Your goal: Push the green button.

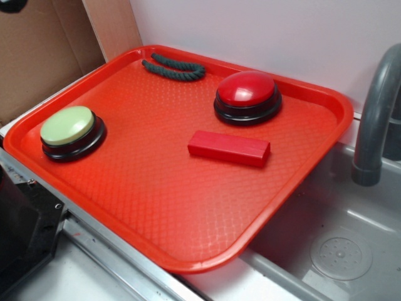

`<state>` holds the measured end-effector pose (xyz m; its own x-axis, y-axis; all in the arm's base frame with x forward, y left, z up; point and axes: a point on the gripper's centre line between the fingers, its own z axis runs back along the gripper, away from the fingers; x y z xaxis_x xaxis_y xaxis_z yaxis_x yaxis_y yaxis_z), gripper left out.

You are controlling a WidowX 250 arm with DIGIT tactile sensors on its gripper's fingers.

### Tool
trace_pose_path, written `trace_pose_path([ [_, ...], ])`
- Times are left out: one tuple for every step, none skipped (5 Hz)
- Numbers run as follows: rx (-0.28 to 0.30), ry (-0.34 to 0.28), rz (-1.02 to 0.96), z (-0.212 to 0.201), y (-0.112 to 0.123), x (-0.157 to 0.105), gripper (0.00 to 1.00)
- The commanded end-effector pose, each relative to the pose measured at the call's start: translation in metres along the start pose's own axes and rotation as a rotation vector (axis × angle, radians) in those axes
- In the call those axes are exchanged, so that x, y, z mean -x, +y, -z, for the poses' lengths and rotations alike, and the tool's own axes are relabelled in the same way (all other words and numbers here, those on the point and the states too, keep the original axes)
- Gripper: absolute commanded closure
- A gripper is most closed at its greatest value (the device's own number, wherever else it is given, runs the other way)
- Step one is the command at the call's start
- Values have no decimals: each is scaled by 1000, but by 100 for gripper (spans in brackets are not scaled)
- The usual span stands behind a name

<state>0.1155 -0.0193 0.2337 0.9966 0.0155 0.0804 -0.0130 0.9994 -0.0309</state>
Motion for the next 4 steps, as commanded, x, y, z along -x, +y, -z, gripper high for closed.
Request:
trace_pose_path([
  [0,0,0,0,0,0,0],
  [-14,133,-119,41,51,-2,0],
  [-61,231,-116,69,104,-6,0],
  [-144,252,-35,90,130,-17,0],
])
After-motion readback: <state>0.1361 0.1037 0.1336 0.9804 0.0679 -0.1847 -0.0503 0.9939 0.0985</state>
